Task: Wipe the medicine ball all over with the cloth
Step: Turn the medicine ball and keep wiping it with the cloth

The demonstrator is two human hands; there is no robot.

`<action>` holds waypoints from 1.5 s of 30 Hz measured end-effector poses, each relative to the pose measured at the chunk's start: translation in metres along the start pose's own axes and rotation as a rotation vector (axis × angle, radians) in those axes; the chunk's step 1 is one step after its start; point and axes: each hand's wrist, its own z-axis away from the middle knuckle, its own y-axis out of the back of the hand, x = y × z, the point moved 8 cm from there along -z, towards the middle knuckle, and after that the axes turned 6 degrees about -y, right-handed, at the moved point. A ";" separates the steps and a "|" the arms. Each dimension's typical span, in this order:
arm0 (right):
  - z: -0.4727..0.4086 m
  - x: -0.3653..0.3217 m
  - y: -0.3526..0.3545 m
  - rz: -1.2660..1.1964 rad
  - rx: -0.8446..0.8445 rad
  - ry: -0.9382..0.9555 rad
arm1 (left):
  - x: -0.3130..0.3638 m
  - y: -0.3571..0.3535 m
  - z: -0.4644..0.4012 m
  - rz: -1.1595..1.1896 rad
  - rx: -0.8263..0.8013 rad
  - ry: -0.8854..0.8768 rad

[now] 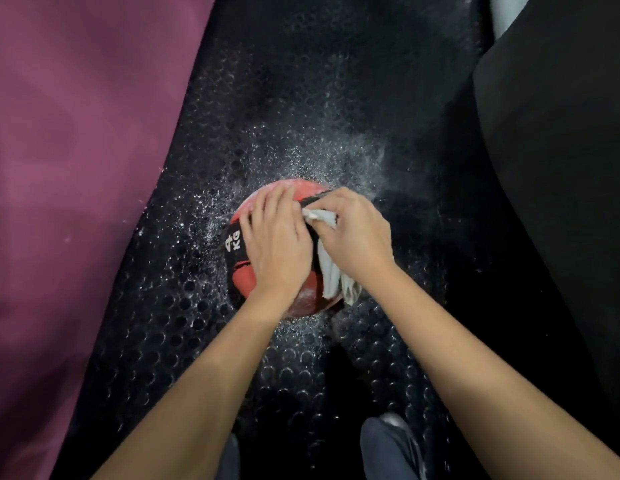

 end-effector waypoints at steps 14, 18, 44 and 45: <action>0.003 -0.002 0.000 0.260 0.046 0.084 | -0.009 -0.001 0.016 -0.084 0.120 -0.086; -0.018 0.013 0.009 0.265 0.040 -0.086 | -0.005 -0.002 0.020 -0.099 0.136 -0.104; 0.002 -0.001 0.000 0.305 0.091 0.041 | -0.015 0.003 0.016 -0.056 0.130 -0.091; 0.002 0.002 0.000 0.282 0.098 0.020 | -0.012 0.002 0.016 -0.060 0.123 -0.102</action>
